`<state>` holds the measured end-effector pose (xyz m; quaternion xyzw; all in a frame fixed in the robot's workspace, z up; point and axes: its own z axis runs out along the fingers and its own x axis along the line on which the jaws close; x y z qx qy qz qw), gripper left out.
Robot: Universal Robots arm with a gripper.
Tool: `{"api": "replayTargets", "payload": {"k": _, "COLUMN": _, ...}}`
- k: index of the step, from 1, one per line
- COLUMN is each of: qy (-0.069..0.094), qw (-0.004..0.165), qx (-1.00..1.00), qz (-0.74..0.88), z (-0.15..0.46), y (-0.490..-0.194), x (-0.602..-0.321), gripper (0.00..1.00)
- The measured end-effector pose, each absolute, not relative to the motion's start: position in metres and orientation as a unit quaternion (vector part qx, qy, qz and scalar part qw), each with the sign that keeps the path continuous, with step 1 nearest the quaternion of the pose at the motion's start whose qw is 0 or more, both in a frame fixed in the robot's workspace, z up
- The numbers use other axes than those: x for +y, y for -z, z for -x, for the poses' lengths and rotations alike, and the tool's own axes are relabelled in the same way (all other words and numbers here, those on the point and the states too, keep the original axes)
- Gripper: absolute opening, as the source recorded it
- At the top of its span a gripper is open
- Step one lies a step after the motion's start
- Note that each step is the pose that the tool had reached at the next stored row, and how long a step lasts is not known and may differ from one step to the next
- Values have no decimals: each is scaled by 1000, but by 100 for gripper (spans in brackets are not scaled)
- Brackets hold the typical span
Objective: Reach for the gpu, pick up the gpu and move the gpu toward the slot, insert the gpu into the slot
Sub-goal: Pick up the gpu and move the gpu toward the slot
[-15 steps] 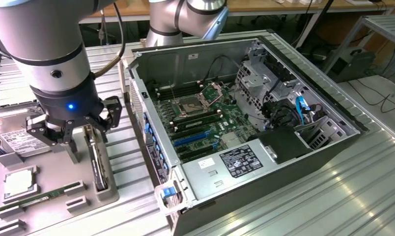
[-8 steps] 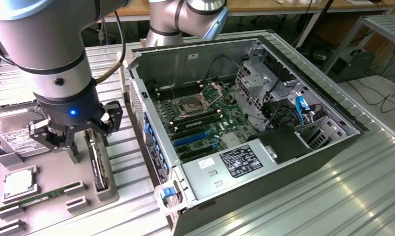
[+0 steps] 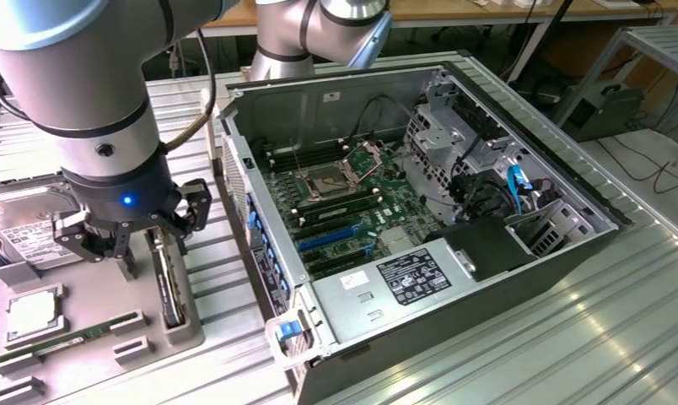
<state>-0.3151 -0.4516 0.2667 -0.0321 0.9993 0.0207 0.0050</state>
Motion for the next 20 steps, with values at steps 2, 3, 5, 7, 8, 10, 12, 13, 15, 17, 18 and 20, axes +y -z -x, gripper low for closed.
{"api": "replayTargets", "payload": {"k": 2, "qy": -21, "qw": 5, "qx": 999, "qz": 32, "z": 315, "y": -264, "x": -452, "gripper": 60}}
{"api": "replayTargets", "payload": {"k": 3, "qy": -21, "qw": 5, "qx": 999, "qz": 32, "z": 315, "y": -263, "x": -452, "gripper": 60}}
{"api": "replayTargets", "payload": {"k": 5, "qy": -21, "qw": 5, "qx": 999, "qz": 32, "z": 315, "y": -258, "x": -452, "gripper": 60}}
{"api": "replayTargets", "payload": {"k": 7, "qy": -21, "qw": 5, "qx": 999, "qz": 31, "z": 315, "y": -255, "x": -452, "gripper": 60}}
{"api": "replayTargets", "payload": {"k": 8, "qy": -21, "qw": 5, "qx": 999, "qz": 31, "z": 315, "y": -254, "x": -452, "gripper": 60}}
{"api": "replayTargets", "payload": {"k": 10, "qy": -21, "qw": 5, "qx": 999, "qz": 31, "z": 315, "y": -250, "x": -452, "gripper": 60}}
{"api": "replayTargets", "payload": {"k": 12, "qy": -21, "qw": 5, "qx": 999, "qz": 30, "z": 315, "y": -247, "x": -452, "gripper": 60}}
{"api": "replayTargets", "payload": {"k": 13, "qy": -21, "qw": 5, "qx": 999, "qz": 30, "z": 315, "y": -245, "x": -452, "gripper": 60}}
{"api": "replayTargets", "payload": {"k": 15, "qy": -21, "qw": 5, "qx": 999, "qz": 30, "z": 315, "y": -241, "x": -452, "gripper": 60}}
{"api": "replayTargets", "payload": {"k": 17, "qy": -21, "qw": 5, "qx": 999, "qz": 30, "z": 315, "y": -238, "x": -452, "gripper": 60}}
{"api": "replayTargets", "payload": {"k": 18, "qy": -21, "qw": 5, "qx": 999, "qz": 29, "z": 315, "y": -237, "x": -453, "gripper": 60}}
{"api": "replayTargets", "payload": {"k": 20, "qy": -21, "qw": 5, "qx": 999, "qz": 27, "z": 315, "y": -235, "x": -454, "gripper": 60}}
